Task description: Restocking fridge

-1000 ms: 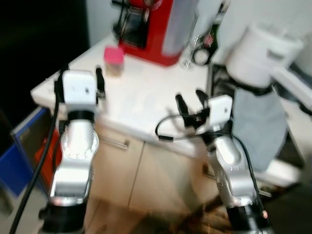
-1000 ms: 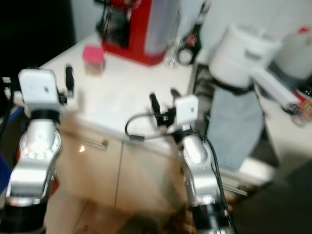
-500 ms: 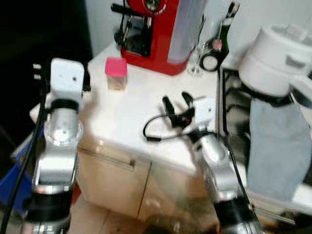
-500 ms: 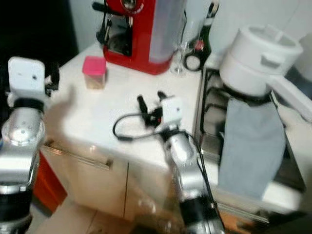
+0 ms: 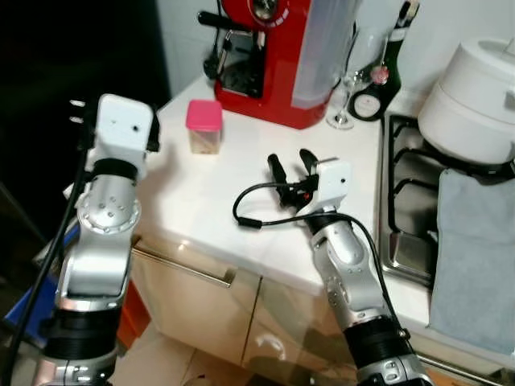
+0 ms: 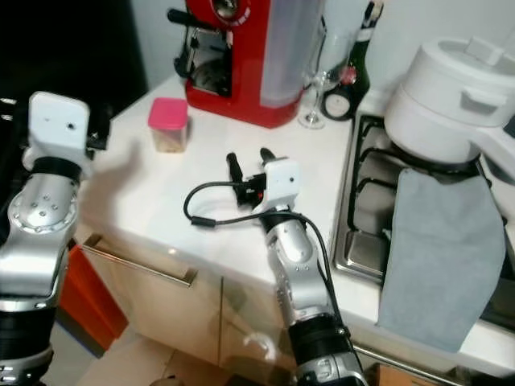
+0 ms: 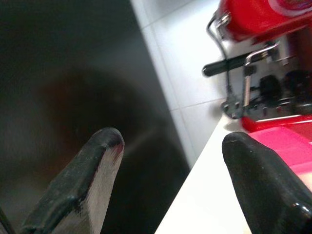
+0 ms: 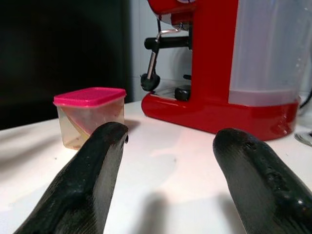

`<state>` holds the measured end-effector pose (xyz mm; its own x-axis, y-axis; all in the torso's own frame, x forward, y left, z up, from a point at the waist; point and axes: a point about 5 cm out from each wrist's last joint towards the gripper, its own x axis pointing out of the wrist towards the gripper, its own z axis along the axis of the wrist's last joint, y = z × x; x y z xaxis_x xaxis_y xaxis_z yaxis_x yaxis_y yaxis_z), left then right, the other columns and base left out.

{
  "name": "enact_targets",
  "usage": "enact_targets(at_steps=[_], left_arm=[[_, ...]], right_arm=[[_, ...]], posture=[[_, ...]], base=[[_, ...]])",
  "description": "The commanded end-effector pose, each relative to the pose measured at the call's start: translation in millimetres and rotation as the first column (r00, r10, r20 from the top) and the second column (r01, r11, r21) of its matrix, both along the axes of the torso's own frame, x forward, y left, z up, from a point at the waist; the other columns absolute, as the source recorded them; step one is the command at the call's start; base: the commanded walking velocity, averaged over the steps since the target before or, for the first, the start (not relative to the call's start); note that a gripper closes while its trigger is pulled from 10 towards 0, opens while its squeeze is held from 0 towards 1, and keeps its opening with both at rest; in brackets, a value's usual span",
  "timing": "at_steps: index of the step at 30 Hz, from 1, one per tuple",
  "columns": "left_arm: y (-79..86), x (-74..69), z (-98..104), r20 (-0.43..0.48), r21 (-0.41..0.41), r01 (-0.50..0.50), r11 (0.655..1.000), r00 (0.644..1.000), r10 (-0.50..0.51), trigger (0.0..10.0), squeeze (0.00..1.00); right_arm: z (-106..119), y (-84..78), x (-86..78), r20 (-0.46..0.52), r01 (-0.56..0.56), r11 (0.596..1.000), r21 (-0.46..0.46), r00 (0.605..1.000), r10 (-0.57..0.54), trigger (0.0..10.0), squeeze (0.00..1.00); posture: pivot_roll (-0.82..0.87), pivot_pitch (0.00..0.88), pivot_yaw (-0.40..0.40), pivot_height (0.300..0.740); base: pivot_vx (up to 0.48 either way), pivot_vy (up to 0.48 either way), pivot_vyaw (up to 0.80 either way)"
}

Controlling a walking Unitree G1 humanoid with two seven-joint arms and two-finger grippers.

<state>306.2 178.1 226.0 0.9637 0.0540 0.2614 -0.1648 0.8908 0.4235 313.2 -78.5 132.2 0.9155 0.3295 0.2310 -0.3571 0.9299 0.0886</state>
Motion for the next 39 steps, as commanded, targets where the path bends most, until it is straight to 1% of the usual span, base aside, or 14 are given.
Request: enact_targets(at_steps=[1,6,11,14,17,21,25,27,30,33,35,37,38,39], left_arm=[[-6.3,4.5,8,0.023,-0.010,0.046,0.999,0.999,-0.046,10.0,0.00],[-6.5,9.8,7,0.021,-0.044,0.051,0.998,0.999,-0.050,10.0,0.00],[-9.0,11.1,9,0.033,-0.034,0.043,0.999,0.999,-0.042,10.0,0.00],[-15.1,12.1,8,0.045,-0.012,0.046,0.999,0.998,-0.045,10.0,0.00],[-16.3,12.9,6,0.041,-0.019,0.052,0.998,0.998,-0.051,10.0,0.00],[-23.7,13.9,4,0.041,-0.021,0.069,0.997,0.997,-0.068,10.0,0.00],[-23.1,12.7,4,0.051,-0.032,0.080,0.996,0.996,-0.078,10.0,0.00],[-22.0,9.1,-2,0.043,-0.078,0.108,0.991,0.994,-0.105,10.0,0.00],[-21.9,6.6,-16,-0.007,-0.143,0.103,0.984,0.994,-0.105,10.0,0.00],[-24.5,8.3,-22,-0.033,-0.123,0.101,0.987,0.994,-0.106,10.0,0.00],[-26.5,8.9,-23,-0.036,-0.110,0.107,0.988,0.993,-0.112,10.0,0.00],[-26.8,8.7,-23,-0.035,-0.108,0.111,0.988,0.993,-0.115,10.0,0.00],[-26.4,9.1,-25,-0.037,-0.097,0.112,0.989,0.993,-0.116,10.0,0.00],[-25.4,10.8,-29,-0.057,-0.139,0.105,0.985,0.992,-0.114,10.0,0.00]], right_arm=[[6,-3.5,5.7,0.016,0.019,1.000,0.000,1.000,-0.019,10.0,0.00],[8,-4.8,6.9,0.027,0.026,1.000,-0.004,0.999,-0.026,10.0,0.00],[9,-5.6,6.5,0.040,0.023,1.000,-0.016,0.999,-0.022,10.0,0.00],[9,-9.0,7.3,0.051,0.027,0.999,-0.035,0.998,-0.025,10.0,0.00],[11,-10.1,8.8,0.054,0.038,0.999,-0.033,0.998,-0.037,10.0,0.00],[13,-11.8,9.7,0.061,0.030,0.999,-0.033,0.998,-0.028,10.0,0.00],[12,-10.8,10.4,0.060,0.022,0.999,-0.035,0.998,-0.020,10.0,0.00],[13,-12.1,12.4,0.056,0.025,0.999,-0.025,0.998,-0.024,10.0,0.00],[15,-15.2,15.1,0.055,0.035,0.999,-0.018,0.998,-0.034,10.0,0.00],[12,-17.8,15.9,0.043,0.054,0.998,-0.019,0.998,-0.053,10.0,0.00],[12,-22.6,17.3,0.032,0.096,0.995,-0.012,0.995,-0.095,10.0,0.00],[12,-23.9,17.6,0.031,0.107,0.994,-0.010,0.994,-0.107,10.0,0.00],[12,-25.0,18.3,0.036,0.115,0.993,-0.020,0.993,-0.114,10.0,0.00],[11,-27.2,19.5,0.036,0.127,0.991,-0.032,0.991,-0.126,10.0,0.00]], posture=[[0.16,0.000,-0.001,0.740],[0.14,0.000,-0.006,0.740],[0.13,0.000,-0.005,0.740],[0.11,0.000,-0.004,0.740],[0.11,0.000,-0.005,0.740],[0.13,0.000,-0.029,0.740],[0.14,0.000,-0.040,0.740],[0.15,0.000,-0.047,0.740],[0.14,0.000,-0.036,0.740],[0.14,0.000,-0.029,0.740],[0.13,0.000,-0.022,0.740],[0.13,0.000,-0.022,0.740],[0.11,0.000,0.002,0.740],[0.12,0.000,0.004,0.740]], base=[[0.000,0.480,-0.55],[0.000,0.480,-0.80],[0.000,0.455,-0.64],[0.000,0.000,0.00],[0.000,0.000,0.00],[0.000,0.000,0.00],[0.000,0.000,0.00],[0.000,0.000,0.00],[0.000,0.000,0.00],[0.000,0.000,0.00],[0.000,0.000,0.00],[0.000,0.000,0.00],[0.000,0.000,0.00],[0.000,0.000,0.00]])
